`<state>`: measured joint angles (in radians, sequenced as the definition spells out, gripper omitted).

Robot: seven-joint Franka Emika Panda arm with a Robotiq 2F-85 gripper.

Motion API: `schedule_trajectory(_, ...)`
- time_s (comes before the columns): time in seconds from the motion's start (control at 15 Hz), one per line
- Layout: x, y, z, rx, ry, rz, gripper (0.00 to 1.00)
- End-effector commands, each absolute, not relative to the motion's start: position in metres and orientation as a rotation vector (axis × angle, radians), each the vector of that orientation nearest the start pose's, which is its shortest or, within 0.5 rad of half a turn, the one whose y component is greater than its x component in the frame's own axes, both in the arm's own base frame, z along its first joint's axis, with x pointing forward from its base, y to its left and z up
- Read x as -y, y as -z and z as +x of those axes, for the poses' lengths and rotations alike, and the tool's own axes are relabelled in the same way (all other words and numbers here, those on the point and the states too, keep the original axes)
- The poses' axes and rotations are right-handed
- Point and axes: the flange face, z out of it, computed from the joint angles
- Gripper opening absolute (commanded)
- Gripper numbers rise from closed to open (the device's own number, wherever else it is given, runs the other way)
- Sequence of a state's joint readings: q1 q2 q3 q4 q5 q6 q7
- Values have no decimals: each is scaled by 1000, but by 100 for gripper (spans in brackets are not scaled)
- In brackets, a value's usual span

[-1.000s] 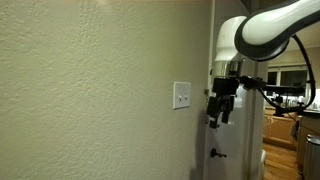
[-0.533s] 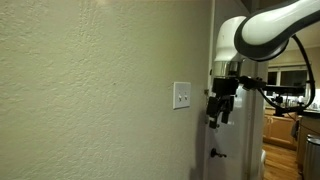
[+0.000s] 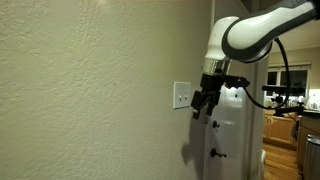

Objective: Turn the left light switch on

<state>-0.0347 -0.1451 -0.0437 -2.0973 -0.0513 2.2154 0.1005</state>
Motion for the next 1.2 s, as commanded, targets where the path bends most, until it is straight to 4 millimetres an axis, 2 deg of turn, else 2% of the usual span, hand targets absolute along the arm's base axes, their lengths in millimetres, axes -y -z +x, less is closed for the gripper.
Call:
schedule_trajectory(0.0,54,-521,555,-328,558,-3133,100)
schedule_trajectory(0.4,68,-543,577,-392,757,-3114,100)
schedule_trajectory(0.67,76,-553,590,-403,828,-3108,79)
schedule_trajectory(0.8,77,-556,596,-403,845,-3097,55)
schedule_trajectory(1.13,78,-562,610,-397,872,-3087,44)
